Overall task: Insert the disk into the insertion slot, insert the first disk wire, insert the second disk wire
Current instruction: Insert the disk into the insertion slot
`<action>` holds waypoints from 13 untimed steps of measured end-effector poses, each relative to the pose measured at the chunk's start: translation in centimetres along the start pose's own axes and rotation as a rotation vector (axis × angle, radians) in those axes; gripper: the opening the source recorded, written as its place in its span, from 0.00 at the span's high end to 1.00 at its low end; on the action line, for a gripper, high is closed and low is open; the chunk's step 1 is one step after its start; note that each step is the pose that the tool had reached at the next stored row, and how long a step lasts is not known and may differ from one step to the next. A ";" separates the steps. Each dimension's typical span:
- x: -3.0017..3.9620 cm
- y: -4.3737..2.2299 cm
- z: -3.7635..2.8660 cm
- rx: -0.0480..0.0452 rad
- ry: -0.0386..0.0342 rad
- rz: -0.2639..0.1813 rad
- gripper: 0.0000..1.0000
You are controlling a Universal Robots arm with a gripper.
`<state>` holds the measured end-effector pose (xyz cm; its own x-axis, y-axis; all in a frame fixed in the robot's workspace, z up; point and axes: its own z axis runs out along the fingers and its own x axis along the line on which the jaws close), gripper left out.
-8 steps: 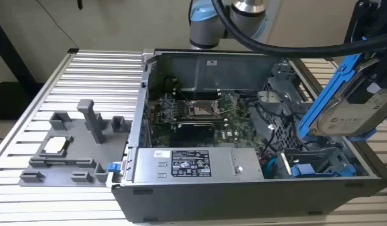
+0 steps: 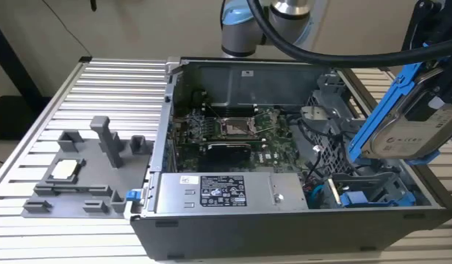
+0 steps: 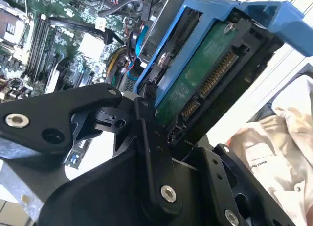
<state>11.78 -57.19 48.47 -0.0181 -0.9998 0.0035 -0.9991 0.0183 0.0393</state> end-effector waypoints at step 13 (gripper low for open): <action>-0.01 -0.03 0.78 0.0014 -0.0002 0.000 0.67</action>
<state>11.78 -57.18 47.69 -0.0181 -0.9998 0.0033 -0.9991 0.0182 0.0379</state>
